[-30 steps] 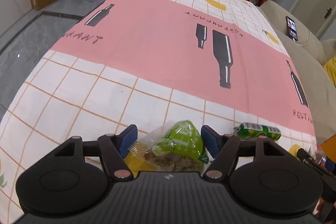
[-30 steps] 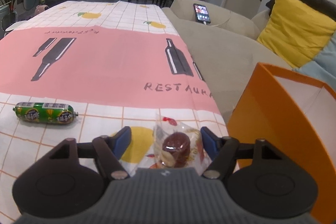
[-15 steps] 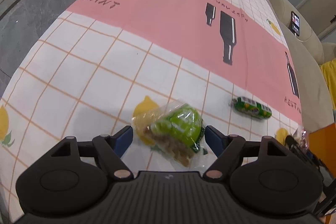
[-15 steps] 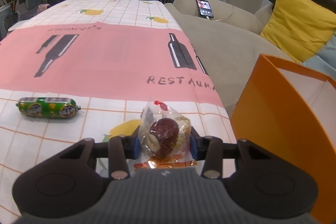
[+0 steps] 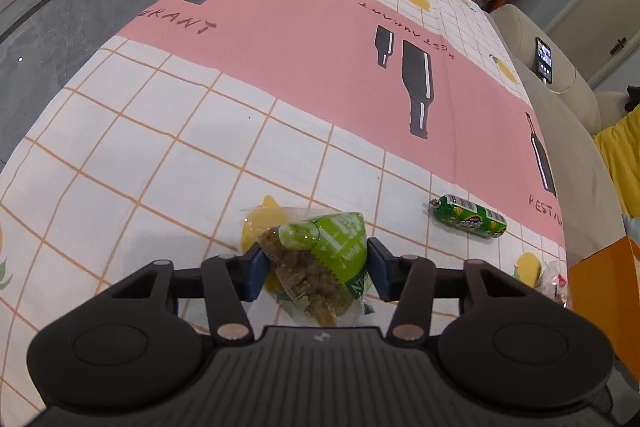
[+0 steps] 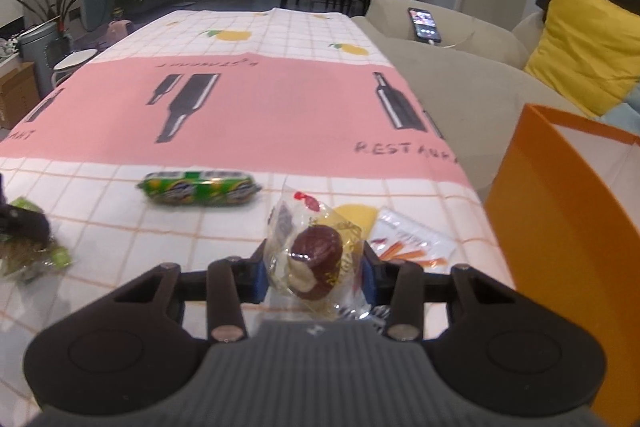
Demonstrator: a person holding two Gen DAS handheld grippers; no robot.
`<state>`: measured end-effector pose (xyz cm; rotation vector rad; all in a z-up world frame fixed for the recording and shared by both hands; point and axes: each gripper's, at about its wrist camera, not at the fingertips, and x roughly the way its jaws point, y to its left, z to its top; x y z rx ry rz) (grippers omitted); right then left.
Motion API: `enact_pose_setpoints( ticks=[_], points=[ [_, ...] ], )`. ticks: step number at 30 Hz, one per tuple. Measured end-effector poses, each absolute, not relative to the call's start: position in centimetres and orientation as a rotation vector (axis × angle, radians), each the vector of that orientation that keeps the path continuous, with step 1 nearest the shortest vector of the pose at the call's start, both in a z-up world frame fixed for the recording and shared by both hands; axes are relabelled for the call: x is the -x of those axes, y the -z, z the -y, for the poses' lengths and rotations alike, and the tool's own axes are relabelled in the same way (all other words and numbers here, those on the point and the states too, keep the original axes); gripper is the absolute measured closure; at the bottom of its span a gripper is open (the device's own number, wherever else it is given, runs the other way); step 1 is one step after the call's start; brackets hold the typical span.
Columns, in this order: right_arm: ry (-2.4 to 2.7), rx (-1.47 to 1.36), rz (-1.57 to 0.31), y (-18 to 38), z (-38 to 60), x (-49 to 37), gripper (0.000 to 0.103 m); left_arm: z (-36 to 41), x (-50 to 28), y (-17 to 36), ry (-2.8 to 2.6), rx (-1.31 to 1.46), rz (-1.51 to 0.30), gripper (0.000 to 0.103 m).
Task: Organize snacks
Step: 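Grasp green-label pouch with left tool while right tool grasps date snack bag, then lift pouch with left tool while right tool carries date bag over orange box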
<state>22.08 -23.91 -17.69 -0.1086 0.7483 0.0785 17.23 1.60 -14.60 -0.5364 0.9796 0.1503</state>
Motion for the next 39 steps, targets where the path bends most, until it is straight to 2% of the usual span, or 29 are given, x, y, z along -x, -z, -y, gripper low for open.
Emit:
enact_pose_setpoints(
  ticks=[6,25,39],
  points=[
    [-0.105,0.109,-0.744,17.0,22.6,-20.8,0.062,-1.6,-16.4,13.7,-0.122,0.496,-0.945,0.056],
    [-0.179,0.100,-0.570,8.8,20.8,-15.8,0.063,-0.4,-13.3,3.9,-0.139,0.302,-0.770,0.056],
    [-0.172,0.164,-0.427,2.5,25.0,-13.2,0.063,3.6,-11.8,-1.0,-0.109,0.256,-0.710,0.056]
  ],
)
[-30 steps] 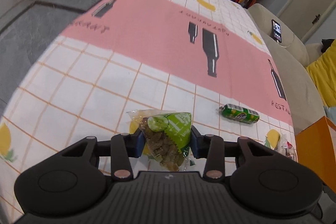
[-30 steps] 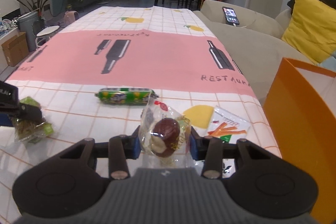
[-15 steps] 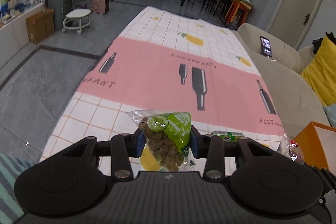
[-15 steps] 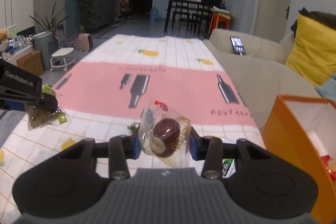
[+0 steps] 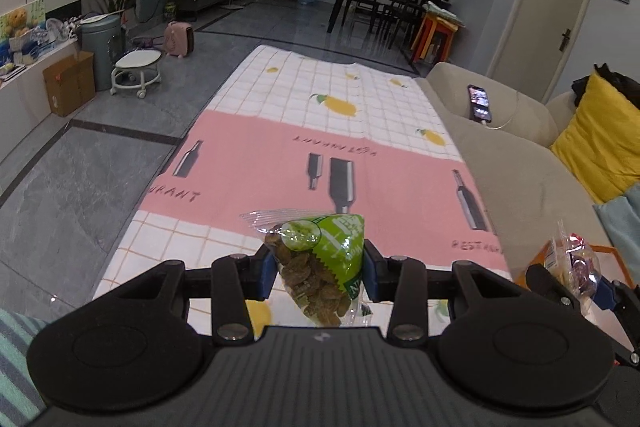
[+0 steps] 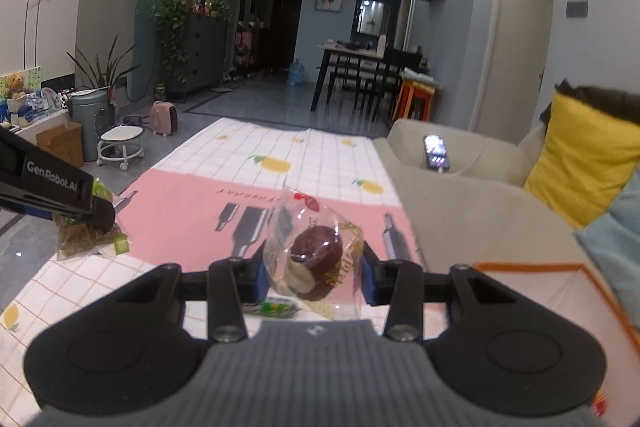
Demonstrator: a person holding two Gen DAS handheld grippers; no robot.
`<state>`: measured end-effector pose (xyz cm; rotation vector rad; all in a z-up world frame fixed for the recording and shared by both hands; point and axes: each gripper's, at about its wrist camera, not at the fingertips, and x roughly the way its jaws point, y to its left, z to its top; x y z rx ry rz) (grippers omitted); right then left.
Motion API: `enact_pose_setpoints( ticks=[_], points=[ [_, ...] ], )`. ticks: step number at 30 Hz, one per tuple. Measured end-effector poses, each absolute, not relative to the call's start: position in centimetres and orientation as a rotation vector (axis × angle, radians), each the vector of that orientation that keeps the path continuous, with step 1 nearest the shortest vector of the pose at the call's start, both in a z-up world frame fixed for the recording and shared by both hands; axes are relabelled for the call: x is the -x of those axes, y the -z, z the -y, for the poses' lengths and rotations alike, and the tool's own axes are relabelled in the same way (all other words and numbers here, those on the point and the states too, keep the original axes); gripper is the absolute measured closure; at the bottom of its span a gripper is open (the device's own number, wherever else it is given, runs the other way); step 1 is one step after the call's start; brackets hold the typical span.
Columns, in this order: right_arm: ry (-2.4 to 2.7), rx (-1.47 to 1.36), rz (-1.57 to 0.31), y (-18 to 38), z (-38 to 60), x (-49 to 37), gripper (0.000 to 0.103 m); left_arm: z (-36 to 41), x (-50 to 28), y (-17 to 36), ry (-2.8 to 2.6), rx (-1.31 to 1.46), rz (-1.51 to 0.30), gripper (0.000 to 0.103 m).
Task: Organize snacks
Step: 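Lift pouch with left tool while right tool carries date bag over orange box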
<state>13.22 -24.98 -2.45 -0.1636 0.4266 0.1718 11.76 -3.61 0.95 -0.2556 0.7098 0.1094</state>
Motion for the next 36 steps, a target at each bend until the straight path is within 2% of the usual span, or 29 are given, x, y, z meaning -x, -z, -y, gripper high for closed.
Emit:
enact_pose_setpoints(
  ticks=[21,36],
  points=[
    [-0.098,0.328,-0.363,-3.2,37.9,-12.7,0.063,17.1,-12.3,-3.4,0.039,0.307,-0.737,0.056],
    [-0.069,0.386,-0.608,0.5,49.7,-16.8,0.063,30.5,-15.6,-1.5,0.278,0.287,-0.896,0.056]
  ],
)
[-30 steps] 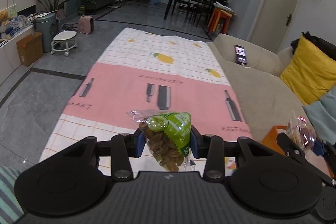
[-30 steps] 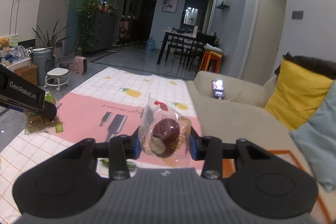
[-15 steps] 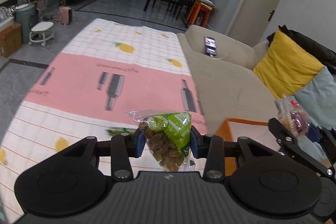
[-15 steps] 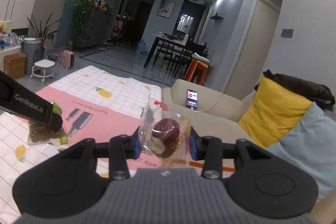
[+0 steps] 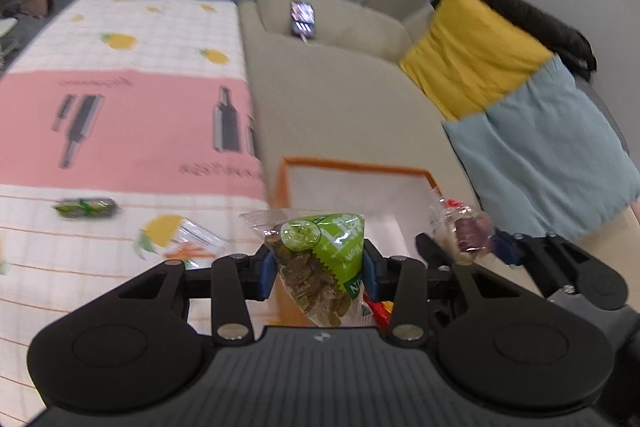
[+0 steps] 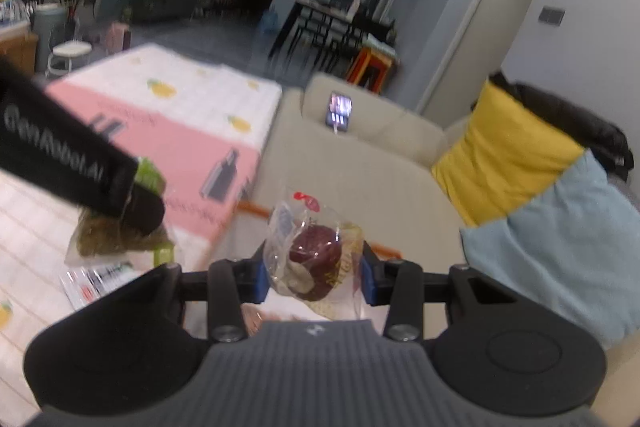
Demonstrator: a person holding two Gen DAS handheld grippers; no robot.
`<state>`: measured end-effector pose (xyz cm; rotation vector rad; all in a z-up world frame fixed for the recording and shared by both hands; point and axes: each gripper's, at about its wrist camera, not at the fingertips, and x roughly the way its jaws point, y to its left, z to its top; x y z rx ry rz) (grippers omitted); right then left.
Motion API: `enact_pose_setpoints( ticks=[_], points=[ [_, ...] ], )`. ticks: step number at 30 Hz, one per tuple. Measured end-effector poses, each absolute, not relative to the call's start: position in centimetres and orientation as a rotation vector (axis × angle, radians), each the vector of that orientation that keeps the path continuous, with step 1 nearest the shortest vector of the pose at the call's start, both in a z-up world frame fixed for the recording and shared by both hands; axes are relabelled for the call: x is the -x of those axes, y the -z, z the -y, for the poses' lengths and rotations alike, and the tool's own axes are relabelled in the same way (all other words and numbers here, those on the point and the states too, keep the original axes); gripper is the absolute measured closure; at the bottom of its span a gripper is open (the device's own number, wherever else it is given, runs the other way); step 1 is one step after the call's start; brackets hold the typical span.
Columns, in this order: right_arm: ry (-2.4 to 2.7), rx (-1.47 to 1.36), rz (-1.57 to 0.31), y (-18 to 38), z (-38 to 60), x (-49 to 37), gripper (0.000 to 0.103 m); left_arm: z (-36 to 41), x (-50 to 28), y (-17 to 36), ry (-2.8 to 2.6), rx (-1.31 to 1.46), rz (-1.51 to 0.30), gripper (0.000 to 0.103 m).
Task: Organize snacks
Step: 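Lift pouch with left tool while right tool carries date bag over orange box, then open left tool releasing pouch into box while right tool releases date bag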
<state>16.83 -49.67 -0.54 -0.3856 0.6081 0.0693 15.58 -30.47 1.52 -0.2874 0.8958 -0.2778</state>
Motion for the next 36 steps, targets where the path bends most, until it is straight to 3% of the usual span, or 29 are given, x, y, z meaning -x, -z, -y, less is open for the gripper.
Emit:
enact_pose_setpoints(
  ticks=[15,27,33,36],
  points=[
    [-0.115,0.450,-0.871,8.5,54.1,-19.9,0.063,36.9,-19.5,3.7,0.347,0.150,-1.102,0.056],
    [-0.154,0.516,-0.972,11.2,53.8,-20.1,0.062,38.2,-20.4,5.9,0.326,0.128,-1.152,0.056],
    [-0.144,0.515,-1.003,11.5,54.2,-20.5,0.061,37.7,-20.3,6.2,0.296,0.137,-1.158,0.053],
    [-0.143,0.515,-1.005,11.2,54.2,-20.6,0.054,37.2,-20.3,6.2,0.289,0.156,-1.166,0.046]
  ],
)
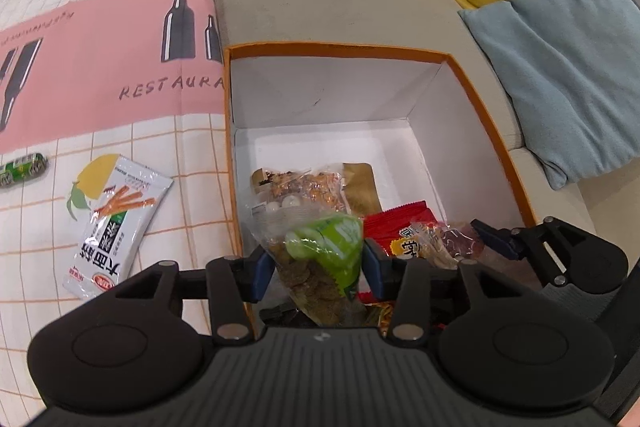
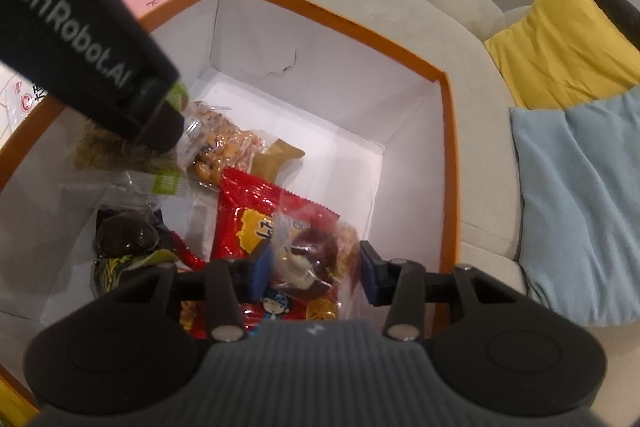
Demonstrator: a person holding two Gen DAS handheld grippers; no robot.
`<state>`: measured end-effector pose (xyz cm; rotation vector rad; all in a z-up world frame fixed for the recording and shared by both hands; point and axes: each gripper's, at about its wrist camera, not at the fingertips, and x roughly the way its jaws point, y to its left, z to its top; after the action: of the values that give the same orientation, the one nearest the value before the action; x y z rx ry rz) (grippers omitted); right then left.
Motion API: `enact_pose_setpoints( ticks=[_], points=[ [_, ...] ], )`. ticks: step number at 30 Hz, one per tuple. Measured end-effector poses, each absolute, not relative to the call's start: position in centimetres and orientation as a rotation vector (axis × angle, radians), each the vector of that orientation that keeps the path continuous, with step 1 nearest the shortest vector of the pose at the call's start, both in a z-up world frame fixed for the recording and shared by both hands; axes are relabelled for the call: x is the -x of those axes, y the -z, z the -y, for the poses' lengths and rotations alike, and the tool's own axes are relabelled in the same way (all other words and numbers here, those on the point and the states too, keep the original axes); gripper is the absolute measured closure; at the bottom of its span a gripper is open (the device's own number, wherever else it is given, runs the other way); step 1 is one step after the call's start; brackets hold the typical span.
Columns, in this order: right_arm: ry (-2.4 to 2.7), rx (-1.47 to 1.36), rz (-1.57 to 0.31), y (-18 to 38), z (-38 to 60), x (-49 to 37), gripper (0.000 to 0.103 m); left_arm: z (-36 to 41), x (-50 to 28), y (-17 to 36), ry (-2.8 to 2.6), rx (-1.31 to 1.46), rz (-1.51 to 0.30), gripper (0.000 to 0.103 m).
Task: Organize snacks
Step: 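Open left tool releasing pouch into box while right tool releases date bag, then move both tools back from the box toward the sausage and stick pack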
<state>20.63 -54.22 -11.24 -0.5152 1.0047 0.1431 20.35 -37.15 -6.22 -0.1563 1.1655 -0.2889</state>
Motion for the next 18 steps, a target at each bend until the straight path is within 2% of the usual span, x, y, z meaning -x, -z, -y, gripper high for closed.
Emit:
enact_pose_setpoints(
  ticks=[2,4,6,11,14,16,18],
  points=[
    [-0.143,0.523,-1.007,11.1,54.1,-20.6,0.051,36.7,-20.3,6.0,0.286,0.174,-1.152,0.036],
    [-0.145,0.529,-1.013,11.1,53.9,-20.6,0.043,36.3,-20.2,5.7,0.301,0.198,-1.139,0.032],
    [-0.147,0.535,-1.011,10.9,53.7,-20.5,0.037,36.0,-20.2,5.4,0.304,0.213,-1.136,0.032],
    [-0.146,0.554,-1.007,10.2,52.8,-20.0,0.036,35.0,-19.7,4.3,0.307,0.247,-1.115,0.031],
    [-0.148,0.564,-1.001,9.5,52.2,-19.7,0.030,33.9,-19.4,3.3,0.314,0.271,-1.090,0.029],
    [-0.137,0.578,-0.987,8.8,51.8,-19.5,0.016,33.2,-19.2,2.6,0.323,0.283,-1.073,0.028],
    [-0.130,0.585,-0.964,8.0,51.3,-19.3,0.012,32.3,-18.9,1.8,0.320,0.280,-1.044,0.028]
  ],
)
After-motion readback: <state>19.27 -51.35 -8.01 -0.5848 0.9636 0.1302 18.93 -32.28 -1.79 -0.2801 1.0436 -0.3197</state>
